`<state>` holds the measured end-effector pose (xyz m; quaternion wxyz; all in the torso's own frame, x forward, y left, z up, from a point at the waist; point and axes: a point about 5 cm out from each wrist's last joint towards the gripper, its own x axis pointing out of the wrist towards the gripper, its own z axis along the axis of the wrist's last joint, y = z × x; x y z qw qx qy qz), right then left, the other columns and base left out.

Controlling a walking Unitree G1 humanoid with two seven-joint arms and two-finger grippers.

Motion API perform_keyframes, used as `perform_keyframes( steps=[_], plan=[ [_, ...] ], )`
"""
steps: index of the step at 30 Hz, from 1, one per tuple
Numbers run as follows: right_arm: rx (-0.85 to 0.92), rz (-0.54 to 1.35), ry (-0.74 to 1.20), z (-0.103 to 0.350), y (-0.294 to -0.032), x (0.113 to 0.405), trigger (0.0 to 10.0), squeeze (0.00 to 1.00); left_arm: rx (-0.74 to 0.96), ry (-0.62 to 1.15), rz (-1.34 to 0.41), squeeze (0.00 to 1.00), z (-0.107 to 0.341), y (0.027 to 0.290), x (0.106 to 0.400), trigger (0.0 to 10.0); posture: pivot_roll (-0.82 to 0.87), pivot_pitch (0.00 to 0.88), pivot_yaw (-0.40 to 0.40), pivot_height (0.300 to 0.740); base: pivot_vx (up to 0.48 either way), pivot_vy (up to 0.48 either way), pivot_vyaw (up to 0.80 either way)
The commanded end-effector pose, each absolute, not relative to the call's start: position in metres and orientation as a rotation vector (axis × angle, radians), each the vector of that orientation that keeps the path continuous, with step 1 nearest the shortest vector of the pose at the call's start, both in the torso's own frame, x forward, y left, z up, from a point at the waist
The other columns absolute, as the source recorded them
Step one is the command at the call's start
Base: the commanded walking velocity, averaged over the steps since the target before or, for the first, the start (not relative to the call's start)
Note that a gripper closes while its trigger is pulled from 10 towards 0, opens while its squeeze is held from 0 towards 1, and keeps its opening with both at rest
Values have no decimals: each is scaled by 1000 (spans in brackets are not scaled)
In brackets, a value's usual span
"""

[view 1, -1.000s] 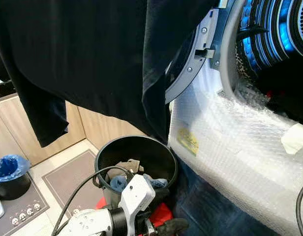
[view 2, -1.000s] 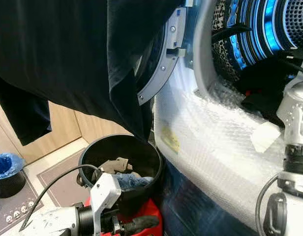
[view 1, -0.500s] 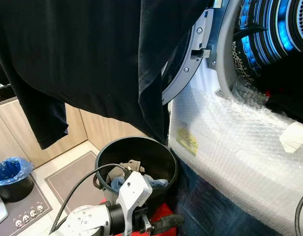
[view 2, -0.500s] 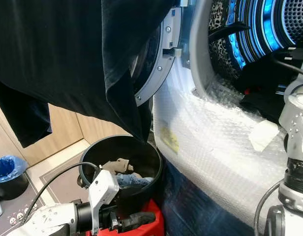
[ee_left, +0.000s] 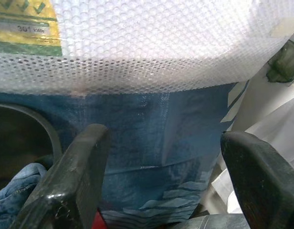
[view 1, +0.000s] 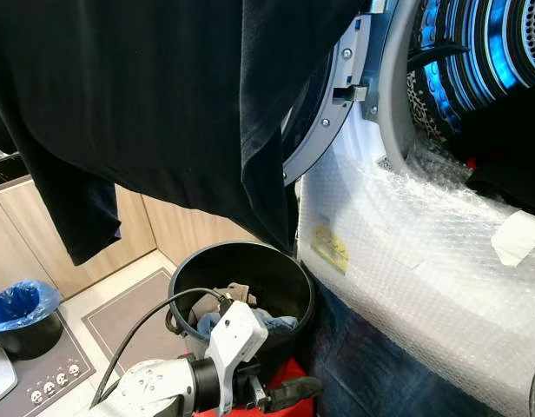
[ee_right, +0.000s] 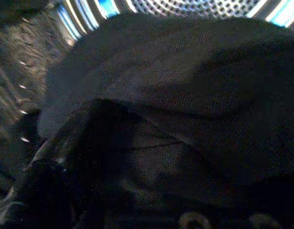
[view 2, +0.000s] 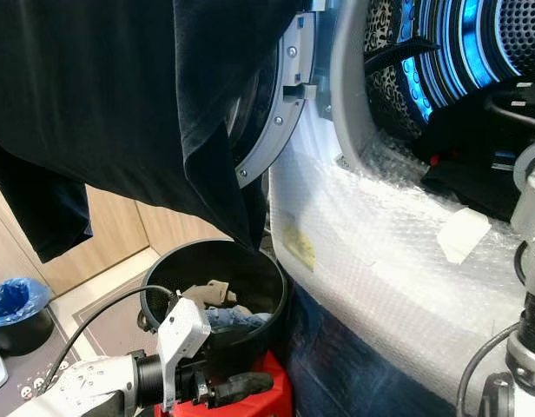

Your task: Clothes washing

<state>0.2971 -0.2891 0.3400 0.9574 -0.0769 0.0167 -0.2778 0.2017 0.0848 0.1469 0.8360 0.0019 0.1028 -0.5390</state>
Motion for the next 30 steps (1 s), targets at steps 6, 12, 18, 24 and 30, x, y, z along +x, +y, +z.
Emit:
perform_keyframes(
  steps=[6,12,18,24,30],
  plan=[
    [-202,-533,-41,358,-288,285,10000,0,-6,223,-1145,0,147,85,204,10000,-181,0,0,740,0,0,0],
    [-230,-441,-33,358,-283,273,10000,0,-12,232,-1135,0,147,86,206,10000,-190,0,7,740,0,0,0],
    [-224,-313,23,350,-278,259,10000,0,14,230,-1133,0,147,90,209,10000,-201,0,21,740,0,0,0],
    [-158,-173,-10,357,-268,248,10000,0,20,234,-1148,0,148,91,212,10000,-225,0,39,740,0,0,0],
    [-70,25,-146,358,-263,231,10000,0,35,233,-1151,0,148,92,217,10000,-234,0,51,740,0,0,0]
  ],
)
